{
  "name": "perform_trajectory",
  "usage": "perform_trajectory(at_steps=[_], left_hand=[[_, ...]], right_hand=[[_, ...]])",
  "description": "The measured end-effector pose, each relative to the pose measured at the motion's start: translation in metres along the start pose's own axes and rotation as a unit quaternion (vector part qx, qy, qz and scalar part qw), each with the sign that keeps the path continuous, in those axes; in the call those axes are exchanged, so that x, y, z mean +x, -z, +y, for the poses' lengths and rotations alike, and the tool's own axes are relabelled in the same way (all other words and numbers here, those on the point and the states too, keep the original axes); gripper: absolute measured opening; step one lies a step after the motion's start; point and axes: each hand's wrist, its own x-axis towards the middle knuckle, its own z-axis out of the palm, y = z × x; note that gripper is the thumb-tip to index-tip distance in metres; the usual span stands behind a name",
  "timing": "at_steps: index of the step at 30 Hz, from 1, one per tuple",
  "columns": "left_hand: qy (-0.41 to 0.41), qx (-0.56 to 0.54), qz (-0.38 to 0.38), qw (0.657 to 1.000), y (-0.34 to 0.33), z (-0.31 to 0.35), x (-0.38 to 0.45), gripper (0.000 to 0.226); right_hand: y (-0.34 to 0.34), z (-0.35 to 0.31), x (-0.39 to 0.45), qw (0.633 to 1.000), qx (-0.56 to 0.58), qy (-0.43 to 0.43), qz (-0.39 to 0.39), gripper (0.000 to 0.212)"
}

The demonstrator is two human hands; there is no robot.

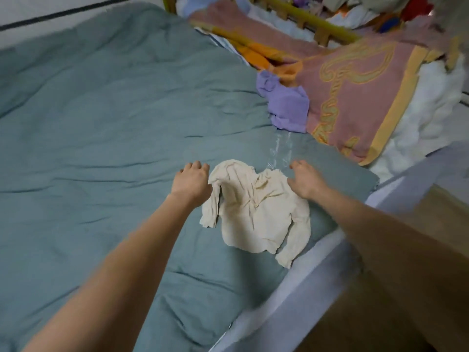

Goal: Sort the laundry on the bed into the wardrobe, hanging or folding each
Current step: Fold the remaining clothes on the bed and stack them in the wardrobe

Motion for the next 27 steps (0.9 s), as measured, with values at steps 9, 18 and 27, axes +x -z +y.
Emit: perform_trajectory(at_steps=[9,18,27], left_hand=[[-0.058,-0.002,-0.089,0.994,-0.082,0.073,0.160,0.052],[-0.140,0.061,-0.203,0.967,-0.111,0.067,0.200,0.049],[-0.015,-0.210,-0.127,0.969,-0.006,0.020,0.143,0.015]], right_hand=[[-0.063,0.056,0.154,0.985,0.026,0.107,-0.135,0.041],[-0.082,0.057,0.182,0.946,0.177,0.144,-0.230,0.024],[0.010,0.003,0.181,0.962,0.200,0.124,-0.140,0.015]])
